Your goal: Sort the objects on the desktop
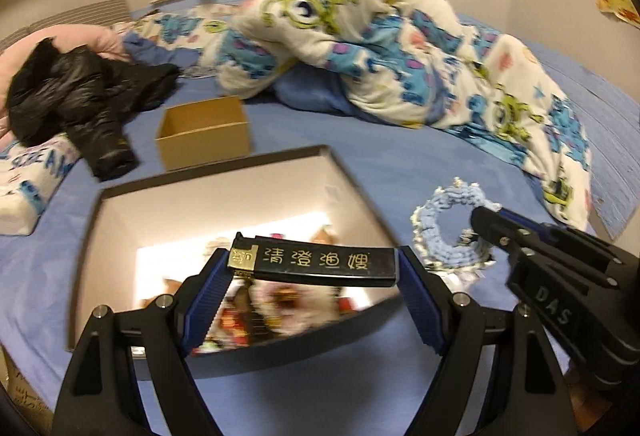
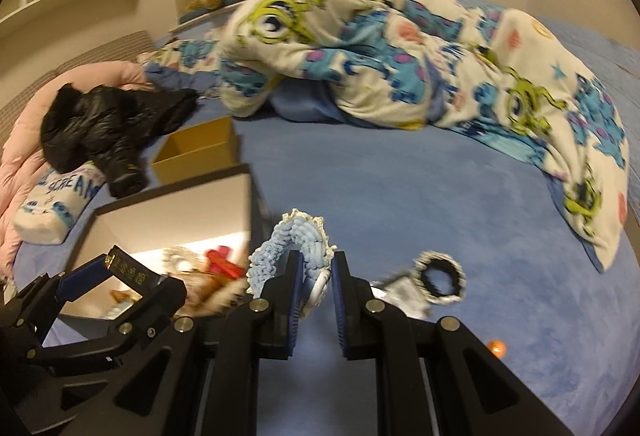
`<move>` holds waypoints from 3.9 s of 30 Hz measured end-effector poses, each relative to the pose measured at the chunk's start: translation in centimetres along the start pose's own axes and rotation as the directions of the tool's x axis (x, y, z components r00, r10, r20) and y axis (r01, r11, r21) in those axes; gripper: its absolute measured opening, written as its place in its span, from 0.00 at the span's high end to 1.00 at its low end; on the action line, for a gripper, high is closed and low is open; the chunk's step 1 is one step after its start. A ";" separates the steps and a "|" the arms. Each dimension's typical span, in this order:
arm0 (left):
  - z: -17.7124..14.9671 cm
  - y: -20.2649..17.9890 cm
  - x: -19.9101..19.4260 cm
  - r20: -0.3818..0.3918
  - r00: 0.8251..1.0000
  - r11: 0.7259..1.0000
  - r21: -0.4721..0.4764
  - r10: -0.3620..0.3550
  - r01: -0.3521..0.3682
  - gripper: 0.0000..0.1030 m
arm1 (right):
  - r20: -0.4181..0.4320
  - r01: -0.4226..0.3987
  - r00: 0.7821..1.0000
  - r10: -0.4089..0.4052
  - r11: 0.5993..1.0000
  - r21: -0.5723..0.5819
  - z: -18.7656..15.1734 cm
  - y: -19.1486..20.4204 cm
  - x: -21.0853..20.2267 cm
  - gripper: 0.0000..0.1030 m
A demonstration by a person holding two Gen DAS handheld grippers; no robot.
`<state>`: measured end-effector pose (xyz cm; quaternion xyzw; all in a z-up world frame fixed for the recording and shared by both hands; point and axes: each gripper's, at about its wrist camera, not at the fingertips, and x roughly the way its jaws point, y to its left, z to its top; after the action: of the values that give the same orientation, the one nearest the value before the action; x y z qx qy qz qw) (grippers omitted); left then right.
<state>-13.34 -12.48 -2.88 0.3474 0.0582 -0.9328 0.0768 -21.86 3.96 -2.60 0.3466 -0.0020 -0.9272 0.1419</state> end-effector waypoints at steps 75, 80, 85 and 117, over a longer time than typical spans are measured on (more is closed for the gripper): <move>0.1 10.0 -0.6 -0.025 0.985 0.982 -0.083 0.168 -0.170 0.00 | 0.008 -0.143 0.989 0.144 0.985 -0.098 1.7 11.5 1.1 0.20; 0.0 9.7 -0.7 -0.015 0.983 0.981 -0.061 0.185 -0.185 0.00 | 0.005 -0.142 0.990 0.144 0.984 -0.107 1.5 11.6 1.2 0.20; -0.2 9.3 -0.9 -0.024 0.981 0.980 -0.052 0.193 -0.194 0.00 | 0.002 -0.141 0.990 0.142 0.984 -0.110 1.2 11.6 1.0 0.20; -8.0 5.5 -12.2 -0.063 0.989 0.986 -0.099 0.132 -0.137 0.00 | -0.062 -0.050 0.997 0.045 0.995 -0.084 -5.7 9.1 -10.9 0.20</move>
<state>1.94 -15.35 -1.21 0.3721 0.0846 -0.9111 0.1557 -7.92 -1.37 1.01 0.3678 0.0339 -0.9120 0.1786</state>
